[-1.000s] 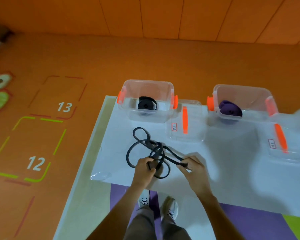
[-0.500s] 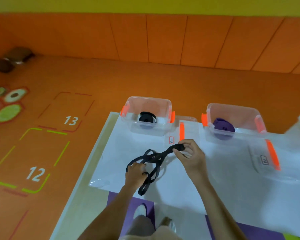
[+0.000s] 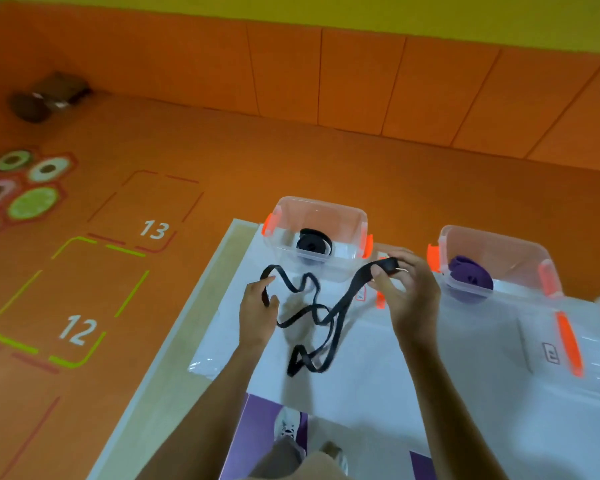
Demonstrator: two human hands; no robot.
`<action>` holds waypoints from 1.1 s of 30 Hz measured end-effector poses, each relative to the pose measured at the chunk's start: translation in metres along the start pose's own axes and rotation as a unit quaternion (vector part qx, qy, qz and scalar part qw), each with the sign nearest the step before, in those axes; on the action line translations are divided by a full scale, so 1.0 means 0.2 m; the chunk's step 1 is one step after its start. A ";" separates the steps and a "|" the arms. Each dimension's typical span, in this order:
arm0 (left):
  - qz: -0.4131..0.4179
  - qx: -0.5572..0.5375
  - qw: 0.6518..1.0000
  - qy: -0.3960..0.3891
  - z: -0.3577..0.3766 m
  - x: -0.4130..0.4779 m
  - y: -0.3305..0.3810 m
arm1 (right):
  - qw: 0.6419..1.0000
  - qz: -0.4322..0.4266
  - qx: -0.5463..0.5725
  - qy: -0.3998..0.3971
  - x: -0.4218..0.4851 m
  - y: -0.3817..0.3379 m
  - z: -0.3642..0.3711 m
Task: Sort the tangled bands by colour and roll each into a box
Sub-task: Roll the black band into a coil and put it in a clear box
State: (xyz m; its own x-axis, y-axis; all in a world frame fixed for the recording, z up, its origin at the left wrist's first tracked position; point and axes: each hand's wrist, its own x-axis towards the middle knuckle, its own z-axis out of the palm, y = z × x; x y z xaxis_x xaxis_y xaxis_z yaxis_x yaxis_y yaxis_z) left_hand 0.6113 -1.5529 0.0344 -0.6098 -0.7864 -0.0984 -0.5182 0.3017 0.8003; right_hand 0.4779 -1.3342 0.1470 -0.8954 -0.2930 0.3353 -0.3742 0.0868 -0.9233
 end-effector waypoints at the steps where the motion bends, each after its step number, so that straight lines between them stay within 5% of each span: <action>1: 0.003 0.015 1.000 -0.012 -0.01 0.02 -0.01 | 1.000 -0.008 -0.009 -0.004 0.02 -0.01 0.02; 5: -0.027 0.071 0.987 -0.139 -0.03 0.06 -0.07 | 0.998 0.005 -0.050 -0.022 0.05 -0.01 0.13; 9: -0.010 0.119 0.951 -0.284 -0.08 0.07 -0.07 | 0.990 0.112 -0.062 -0.050 0.08 0.04 0.21; 12: -0.009 0.139 0.934 -0.329 -0.13 0.07 0.02 | 0.984 0.140 -0.072 -0.078 0.09 0.06 0.28; 18: 0.192 -0.152 0.945 -0.216 -0.16 0.05 0.33 | 0.979 0.150 -0.098 -0.097 0.05 0.06 0.43; 21: 0.223 -0.194 0.944 -0.149 -0.16 0.09 0.35 | 0.980 0.176 -0.039 -0.079 0.05 0.03 0.49; 33: 0.280 -0.286 0.907 -0.129 -0.23 0.15 0.36 | 0.951 0.273 0.138 -0.039 0.10 -0.14 0.48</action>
State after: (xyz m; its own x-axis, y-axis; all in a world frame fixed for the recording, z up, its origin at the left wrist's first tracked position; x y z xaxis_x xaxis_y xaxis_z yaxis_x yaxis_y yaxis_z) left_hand 0.5831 -1.5783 0.1164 -0.8401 -0.4216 0.3414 0.2668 0.2269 0.9367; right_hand 0.4936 -1.4335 0.1617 -0.9129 -0.3474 -0.2142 0.2296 -0.0032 -0.9733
